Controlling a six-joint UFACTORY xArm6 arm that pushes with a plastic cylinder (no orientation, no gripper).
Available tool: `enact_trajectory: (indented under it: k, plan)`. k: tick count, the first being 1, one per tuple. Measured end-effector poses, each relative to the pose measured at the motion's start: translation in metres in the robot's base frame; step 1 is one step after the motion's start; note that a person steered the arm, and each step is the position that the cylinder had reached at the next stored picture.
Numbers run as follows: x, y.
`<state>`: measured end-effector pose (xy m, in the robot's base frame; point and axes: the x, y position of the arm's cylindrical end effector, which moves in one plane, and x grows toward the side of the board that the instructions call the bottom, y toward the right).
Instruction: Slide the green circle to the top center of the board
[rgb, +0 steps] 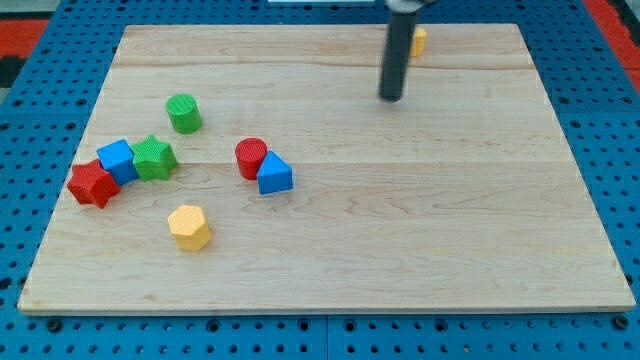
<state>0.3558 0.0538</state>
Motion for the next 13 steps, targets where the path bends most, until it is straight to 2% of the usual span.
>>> enact_trajectory:
  k: [1,3,4,5,6,8,10,11,13]
  plan:
    - [0.026,-0.101]
    - [0.035,-0.216]
    - [0.054,-0.262]
    - [0.041,-0.247]
    - [0.007,-0.225]
    - [-0.028,-0.266]
    - [-0.060,-0.154]
    - [-0.077,-0.131]
    - [-0.066,-0.137]
